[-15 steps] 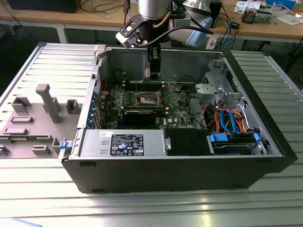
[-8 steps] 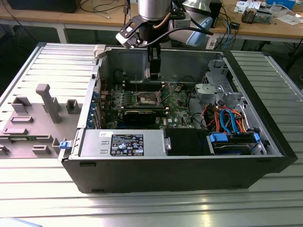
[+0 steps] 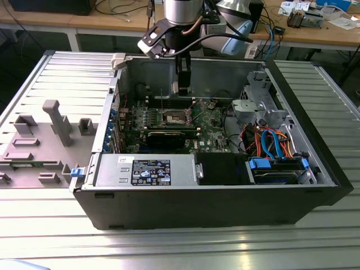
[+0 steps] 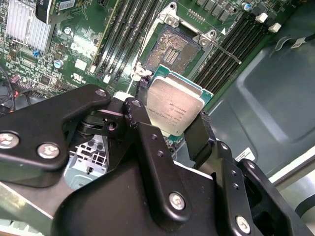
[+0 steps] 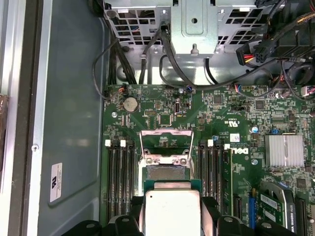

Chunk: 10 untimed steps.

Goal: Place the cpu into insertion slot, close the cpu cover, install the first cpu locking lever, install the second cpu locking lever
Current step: 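Place the cpu into insertion slot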

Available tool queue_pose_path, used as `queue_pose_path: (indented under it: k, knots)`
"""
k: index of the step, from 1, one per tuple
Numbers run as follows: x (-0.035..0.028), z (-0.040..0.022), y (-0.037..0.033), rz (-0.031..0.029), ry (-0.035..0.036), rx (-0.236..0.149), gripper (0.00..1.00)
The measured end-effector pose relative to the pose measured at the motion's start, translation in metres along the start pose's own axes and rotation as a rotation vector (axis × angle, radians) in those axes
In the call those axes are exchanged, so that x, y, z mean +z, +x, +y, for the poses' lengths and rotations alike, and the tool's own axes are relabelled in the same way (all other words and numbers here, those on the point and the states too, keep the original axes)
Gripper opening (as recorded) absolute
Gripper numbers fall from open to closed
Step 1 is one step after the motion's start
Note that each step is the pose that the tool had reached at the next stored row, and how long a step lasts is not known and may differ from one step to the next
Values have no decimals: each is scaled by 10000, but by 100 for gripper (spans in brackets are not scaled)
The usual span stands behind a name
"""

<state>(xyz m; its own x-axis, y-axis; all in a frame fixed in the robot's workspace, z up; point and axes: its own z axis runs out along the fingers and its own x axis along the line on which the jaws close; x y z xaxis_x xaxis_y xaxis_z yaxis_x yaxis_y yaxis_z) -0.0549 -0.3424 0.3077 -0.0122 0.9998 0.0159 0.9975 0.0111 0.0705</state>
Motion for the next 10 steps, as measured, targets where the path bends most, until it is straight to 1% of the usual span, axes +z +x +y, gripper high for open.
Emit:
queue_pose_path:
  k: [10]
  knots:
    - [37, -3, -1, 0, 0, 0, 55]
